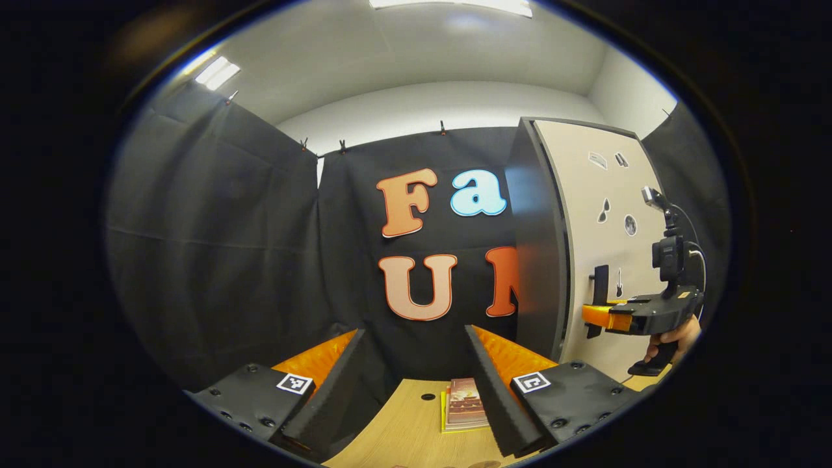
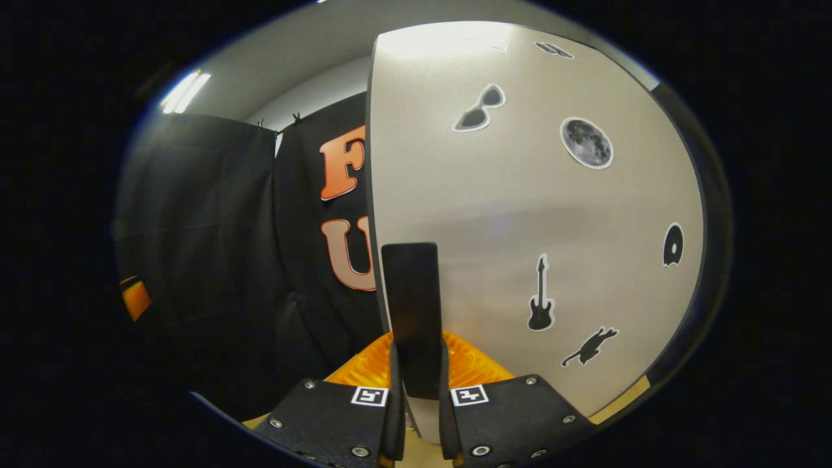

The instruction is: Open the cabinet door with the right hand, grasp the bottle in the cabinet with the left hand and place it on the coaster, then close the cabinet door with the right hand.

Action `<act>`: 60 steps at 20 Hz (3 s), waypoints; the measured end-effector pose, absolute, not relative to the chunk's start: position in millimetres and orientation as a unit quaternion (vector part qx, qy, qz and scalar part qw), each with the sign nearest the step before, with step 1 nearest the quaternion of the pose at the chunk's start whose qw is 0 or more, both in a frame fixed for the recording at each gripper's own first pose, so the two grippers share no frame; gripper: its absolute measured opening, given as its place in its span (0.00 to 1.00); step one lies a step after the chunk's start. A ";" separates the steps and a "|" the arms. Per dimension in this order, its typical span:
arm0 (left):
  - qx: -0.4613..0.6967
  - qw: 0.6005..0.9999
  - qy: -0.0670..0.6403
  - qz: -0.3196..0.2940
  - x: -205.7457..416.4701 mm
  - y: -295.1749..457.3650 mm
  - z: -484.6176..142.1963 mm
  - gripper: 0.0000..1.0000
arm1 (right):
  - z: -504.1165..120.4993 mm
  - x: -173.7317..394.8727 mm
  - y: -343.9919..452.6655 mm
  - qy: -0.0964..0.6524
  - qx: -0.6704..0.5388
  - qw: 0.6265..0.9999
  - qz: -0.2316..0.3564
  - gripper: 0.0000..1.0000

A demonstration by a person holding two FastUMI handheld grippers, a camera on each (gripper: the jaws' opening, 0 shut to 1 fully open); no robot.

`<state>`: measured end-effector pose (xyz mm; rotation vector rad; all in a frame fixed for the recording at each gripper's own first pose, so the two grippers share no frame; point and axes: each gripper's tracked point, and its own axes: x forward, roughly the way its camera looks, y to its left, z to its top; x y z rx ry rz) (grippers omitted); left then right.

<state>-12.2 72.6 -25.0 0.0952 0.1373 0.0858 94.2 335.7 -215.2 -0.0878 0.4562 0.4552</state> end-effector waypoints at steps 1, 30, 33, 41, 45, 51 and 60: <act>0.050 0.996 0.067 0.039 -6.2 69.6 -25.6 0.96 | -206.6 86.8 338.4 0.220 -0.041 0.946 0.233 0.21; 0.008 0.987 0.076 -0.143 42.5 -158.4 -83.7 0.93 | -139.4 8.3 265.2 0.083 0.005 0.951 0.299 0.20; 0.006 0.984 0.074 -0.160 43.3 -188.4 -89.3 0.95 | -141.1 16.9 269.5 0.074 0.000 0.955 0.286 0.20; -0.004 0.978 0.083 -0.193 61.6 -245.7 -117.2 0.96 | -131.5 28.2 260.3 0.042 -0.020 0.972 0.231 0.22; -0.001 0.976 0.086 -0.200 75.7 -267.7 -125.9 0.93 | -136.6 37.8 250.6 0.029 -0.058 0.978 0.200 0.22; -0.009 0.971 0.108 -0.214 96.8 -304.3 -145.3 0.93 | -140.5 43.9 240.2 0.021 -0.070 0.982 0.172 0.22; -0.016 0.971 0.105 -0.215 138.0 -345.7 -166.7 0.96 | -137.1 48.1 232.7 0.016 -0.041 0.988 0.151 0.21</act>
